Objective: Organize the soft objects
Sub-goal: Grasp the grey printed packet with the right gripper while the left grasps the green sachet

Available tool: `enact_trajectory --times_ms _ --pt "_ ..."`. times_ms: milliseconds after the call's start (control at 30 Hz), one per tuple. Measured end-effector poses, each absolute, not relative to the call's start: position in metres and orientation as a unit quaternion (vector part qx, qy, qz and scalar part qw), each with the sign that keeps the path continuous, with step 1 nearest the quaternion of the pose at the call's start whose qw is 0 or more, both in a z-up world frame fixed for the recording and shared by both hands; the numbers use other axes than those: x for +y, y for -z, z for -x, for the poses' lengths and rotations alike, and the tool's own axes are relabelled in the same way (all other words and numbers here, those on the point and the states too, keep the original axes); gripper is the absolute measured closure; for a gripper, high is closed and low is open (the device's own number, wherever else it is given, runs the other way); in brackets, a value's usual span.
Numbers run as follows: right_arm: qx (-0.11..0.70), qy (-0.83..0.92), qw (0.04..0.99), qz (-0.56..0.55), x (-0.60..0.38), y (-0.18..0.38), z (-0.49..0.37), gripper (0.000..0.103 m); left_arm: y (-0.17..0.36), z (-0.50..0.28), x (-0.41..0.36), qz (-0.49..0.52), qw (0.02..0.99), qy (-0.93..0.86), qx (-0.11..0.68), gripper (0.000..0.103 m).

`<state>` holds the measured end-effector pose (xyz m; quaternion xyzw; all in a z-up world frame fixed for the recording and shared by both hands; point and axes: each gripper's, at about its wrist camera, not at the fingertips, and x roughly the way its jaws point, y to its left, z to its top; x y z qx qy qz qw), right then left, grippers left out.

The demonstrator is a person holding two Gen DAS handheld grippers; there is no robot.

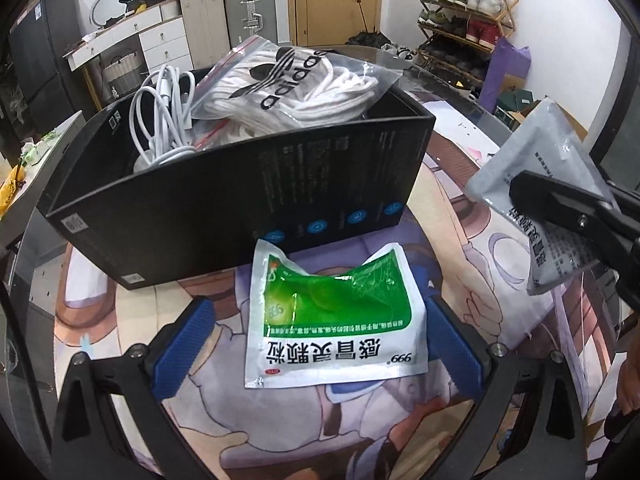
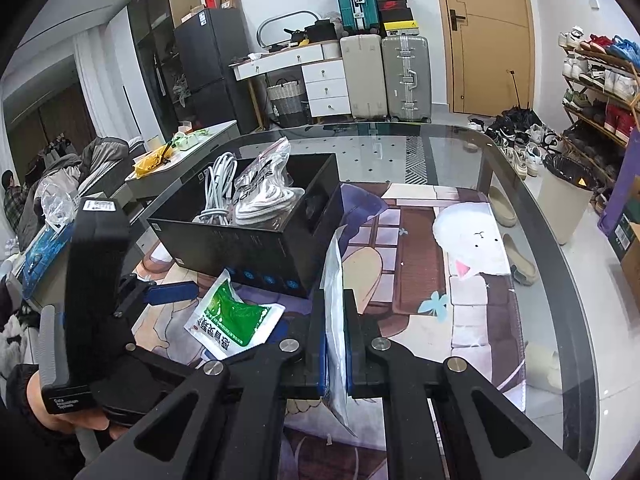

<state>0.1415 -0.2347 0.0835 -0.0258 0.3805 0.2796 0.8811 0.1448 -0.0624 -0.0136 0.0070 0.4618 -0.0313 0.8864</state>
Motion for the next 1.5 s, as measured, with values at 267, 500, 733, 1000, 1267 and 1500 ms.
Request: enact_trajectory --times_ms 267,500,733,1000,1267,1500 --pt "0.379 -0.285 0.88 0.03 -0.232 -0.082 -0.14 0.097 0.009 -0.136 -0.062 -0.013 0.896 0.059 0.441 0.028" --pt "0.378 -0.289 0.879 0.03 -0.231 -0.083 -0.139 0.097 0.002 -0.123 -0.052 0.002 0.9 0.082 0.428 0.046" --pt "0.376 -0.299 0.877 0.031 -0.226 -0.084 -0.137 0.097 -0.007 -0.109 -0.036 0.014 0.909 0.078 0.409 0.047" --pt "0.369 -0.316 0.873 0.032 -0.219 -0.089 -0.129 0.097 -0.031 -0.086 -0.003 0.039 0.927 0.061 0.367 0.047" --pt "0.362 -0.337 0.868 0.035 -0.209 -0.095 -0.122 0.097 -0.048 -0.076 0.028 0.054 0.938 0.039 0.34 0.047" --pt "0.353 -0.355 0.865 0.038 -0.198 -0.102 -0.115 0.097 -0.055 -0.075 0.034 0.057 0.943 0.032 0.326 0.047"
